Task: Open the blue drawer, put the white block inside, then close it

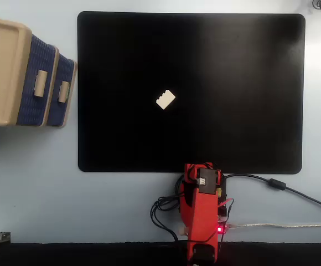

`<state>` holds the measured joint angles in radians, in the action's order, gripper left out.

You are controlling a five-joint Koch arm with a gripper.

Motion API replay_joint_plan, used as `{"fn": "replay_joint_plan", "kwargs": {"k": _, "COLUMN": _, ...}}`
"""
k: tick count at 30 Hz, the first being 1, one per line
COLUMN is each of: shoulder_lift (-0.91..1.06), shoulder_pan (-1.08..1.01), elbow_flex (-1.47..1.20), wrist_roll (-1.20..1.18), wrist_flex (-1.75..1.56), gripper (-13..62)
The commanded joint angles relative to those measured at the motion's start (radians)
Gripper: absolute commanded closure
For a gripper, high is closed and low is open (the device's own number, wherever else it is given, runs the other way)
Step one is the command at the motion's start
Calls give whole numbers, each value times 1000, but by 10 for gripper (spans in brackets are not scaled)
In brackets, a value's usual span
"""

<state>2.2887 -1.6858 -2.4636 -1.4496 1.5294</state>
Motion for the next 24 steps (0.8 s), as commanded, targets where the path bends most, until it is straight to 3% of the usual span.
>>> {"fn": "replay_joint_plan", "kwargs": {"k": 1, "shoulder_lift": 61, "shoulder_pan": -28, "elbow_flex": -5, "wrist_roll": 12, "wrist_flex": 115, "gripper": 152}}
{"fn": "replay_joint_plan", "kwargs": {"k": 13, "shoulder_lift": 63, "shoulder_pan": -28, "elbow_flex": 35, "wrist_roll": 3, "wrist_flex": 126, "gripper": 153}}
{"fn": "replay_joint_plan", "kwargs": {"k": 18, "shoulder_lift": 55, "shoulder_pan": -11, "elbow_flex": 618, "wrist_roll": -66, "wrist_flex": 192, "gripper": 157}}
{"fn": "replay_joint_plan", "kwargs": {"k": 21, "shoulder_lift": 9, "shoulder_pan": 137, "elbow_flex": 850, "wrist_roll": -285, "wrist_flex": 187, "gripper": 158}}
{"fn": "replay_joint_plan", "kwargs": {"k": 24, "shoulder_lift": -38, "shoulder_pan": 522, "elbow_flex": 831, "wrist_roll": -724, "wrist_flex": 63, "gripper": 158}}
